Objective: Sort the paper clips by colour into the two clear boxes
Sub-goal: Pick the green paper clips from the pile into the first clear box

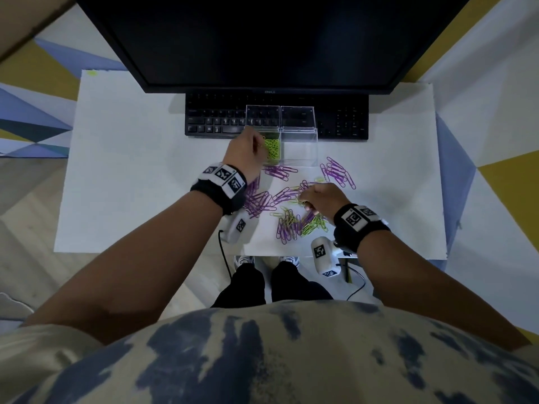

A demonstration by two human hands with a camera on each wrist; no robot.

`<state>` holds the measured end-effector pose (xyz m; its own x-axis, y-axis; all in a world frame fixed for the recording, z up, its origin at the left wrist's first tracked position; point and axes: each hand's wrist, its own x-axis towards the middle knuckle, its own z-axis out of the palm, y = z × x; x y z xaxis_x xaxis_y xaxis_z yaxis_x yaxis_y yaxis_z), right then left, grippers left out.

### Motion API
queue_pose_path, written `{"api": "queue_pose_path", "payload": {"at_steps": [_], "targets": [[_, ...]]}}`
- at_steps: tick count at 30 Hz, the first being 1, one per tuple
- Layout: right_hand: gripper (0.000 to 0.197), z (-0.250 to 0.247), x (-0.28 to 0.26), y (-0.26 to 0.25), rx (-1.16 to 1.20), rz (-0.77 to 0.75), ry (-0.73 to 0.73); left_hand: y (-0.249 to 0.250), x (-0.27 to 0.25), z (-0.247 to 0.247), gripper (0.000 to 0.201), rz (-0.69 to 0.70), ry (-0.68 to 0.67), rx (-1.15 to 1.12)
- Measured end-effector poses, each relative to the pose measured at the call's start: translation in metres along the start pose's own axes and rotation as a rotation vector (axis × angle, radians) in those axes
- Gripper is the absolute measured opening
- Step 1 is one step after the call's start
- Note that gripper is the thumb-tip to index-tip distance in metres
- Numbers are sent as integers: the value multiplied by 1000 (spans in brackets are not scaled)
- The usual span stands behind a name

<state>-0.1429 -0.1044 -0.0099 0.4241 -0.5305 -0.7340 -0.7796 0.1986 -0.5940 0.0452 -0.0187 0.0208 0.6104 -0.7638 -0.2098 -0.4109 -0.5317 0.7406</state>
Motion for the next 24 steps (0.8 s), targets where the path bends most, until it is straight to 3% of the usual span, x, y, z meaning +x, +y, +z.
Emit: {"api": "queue_pose_path", "payload": {"at_steps": [3, 9, 14, 16, 19, 22, 24], "targets": [[14, -8, -9, -9, 119, -10, -24, -1, 20, -8, 16, 0, -38, 98], [16, -24, -7, -26, 268, -59, -108, -5, 41, -4, 24, 78, -210, 397], [20, -28, -3, -66, 244, -150, -141, -12, 45, -1, 27, 122, -320, 496], [16, -23, 6, -86, 212, -158, -116, -15, 42, -2, 27, 145, -282, 468], [16, -12, 25, -110, -42, -212, -52, -21, 31, -7, 23, 158, -134, 292], [21, 2, 36, -128, -349, -349, 26, -31, 8, -8, 12, 87, 71, 118], [25, 14, 42, -136, -542, -458, 67, -40, -9, 0, 10, 19, 91, 57]]}}
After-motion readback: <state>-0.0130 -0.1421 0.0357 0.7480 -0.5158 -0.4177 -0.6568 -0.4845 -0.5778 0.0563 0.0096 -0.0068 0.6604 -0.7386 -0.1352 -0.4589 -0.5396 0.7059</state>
